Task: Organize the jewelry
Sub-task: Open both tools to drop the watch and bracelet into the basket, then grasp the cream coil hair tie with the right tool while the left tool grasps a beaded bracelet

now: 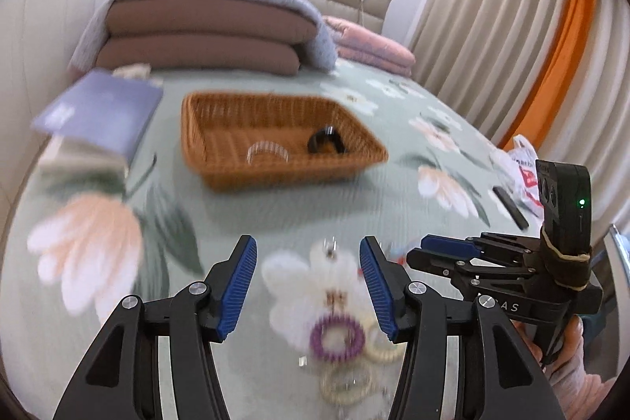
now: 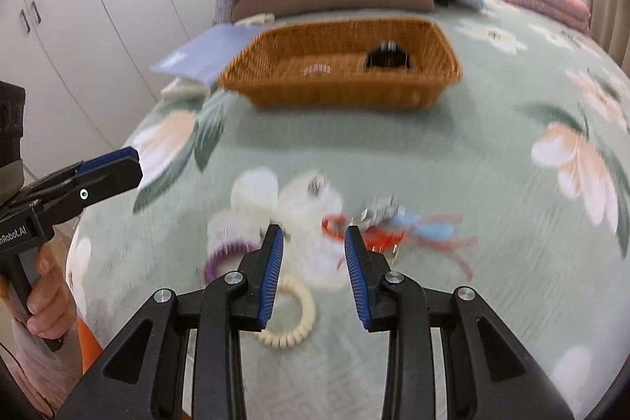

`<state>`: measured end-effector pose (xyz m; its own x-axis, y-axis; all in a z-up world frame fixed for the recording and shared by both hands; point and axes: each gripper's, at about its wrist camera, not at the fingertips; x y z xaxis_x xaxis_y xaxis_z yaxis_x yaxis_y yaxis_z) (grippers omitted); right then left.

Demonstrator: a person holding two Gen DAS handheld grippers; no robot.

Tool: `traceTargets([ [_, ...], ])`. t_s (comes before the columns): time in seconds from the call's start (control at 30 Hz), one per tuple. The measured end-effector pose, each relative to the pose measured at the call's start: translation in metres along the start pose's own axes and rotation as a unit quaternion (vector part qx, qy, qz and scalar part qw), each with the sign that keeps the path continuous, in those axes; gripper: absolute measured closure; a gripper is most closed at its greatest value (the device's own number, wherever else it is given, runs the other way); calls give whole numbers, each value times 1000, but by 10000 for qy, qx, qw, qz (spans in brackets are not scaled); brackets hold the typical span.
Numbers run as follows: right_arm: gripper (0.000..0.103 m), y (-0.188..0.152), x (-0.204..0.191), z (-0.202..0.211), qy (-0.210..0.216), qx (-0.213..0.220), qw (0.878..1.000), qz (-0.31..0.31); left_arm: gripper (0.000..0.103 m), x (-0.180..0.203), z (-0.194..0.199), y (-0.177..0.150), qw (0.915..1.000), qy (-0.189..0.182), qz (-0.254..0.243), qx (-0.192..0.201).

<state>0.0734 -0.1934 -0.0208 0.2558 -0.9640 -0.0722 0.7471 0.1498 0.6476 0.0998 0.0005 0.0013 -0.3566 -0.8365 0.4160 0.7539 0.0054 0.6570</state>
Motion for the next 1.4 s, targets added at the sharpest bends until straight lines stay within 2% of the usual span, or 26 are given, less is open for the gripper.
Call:
traceTargets([
  [0.2,67,-26,-1,-14,41,-286,9996,-26,47,-13,-8,-40,9988,-3,206,-445],
  [0.47,67,-43,-13,-21,-112,-403,9990,168,47,-17,-23,-85,9947,27,243,-995],
  [0.6,67,-44,-21,-23,-300,-392,9982,349,58,-13,-30,-93,9929,-67,217,-1165],
  [0.7,67,-46,-25,-28,-503,-409,9969,450,69,-12,-39,-97,9920,27,181,-1249],
  [0.77,68,-47,-27,-32,-647,-396,9958,509,76,-12,-43,-100,9919,128,169,-1251],
  [0.93,68,-46,-34,-35,-890,-364,9930,682,79,-12,-45,-98,9918,167,220,-1252],
  [1.03,68,-45,-41,-38,-1061,-348,9903,824,79,-6,-47,-98,9915,325,81,-1255],
  [1.1,73,-46,-43,-38,-1086,-313,9898,868,80,1,-48,-100,9909,518,-109,-1239],
  [1.17,87,-47,-45,-38,-1038,-268,9903,889,80,6,-50,-101,9898,680,-255,-1229],
  [1.23,89,-48,-47,-37,-1049,-249,9900,911,81,11,-52,-102,9889,795,-348,-1204],
  [1.3,90,-49,-48,-36,-1045,-227,9901,905,94,12,-51,-103,9886,848,-411,-1178],
  [1.4,91,-50,-45,-32,-946,-190,9918,843,94,11,-48,-104,9898,796,-380,-1116],
])
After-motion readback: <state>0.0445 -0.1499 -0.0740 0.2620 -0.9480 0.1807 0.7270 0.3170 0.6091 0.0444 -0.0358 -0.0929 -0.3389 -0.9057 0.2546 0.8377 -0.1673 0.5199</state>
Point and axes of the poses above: each gripper's, at about its wrist camera, not at the fingertips, and z roughly against the way its jaws point, x to its right, y to its top, and after that the axes turned 9 degrees about z, right-handed
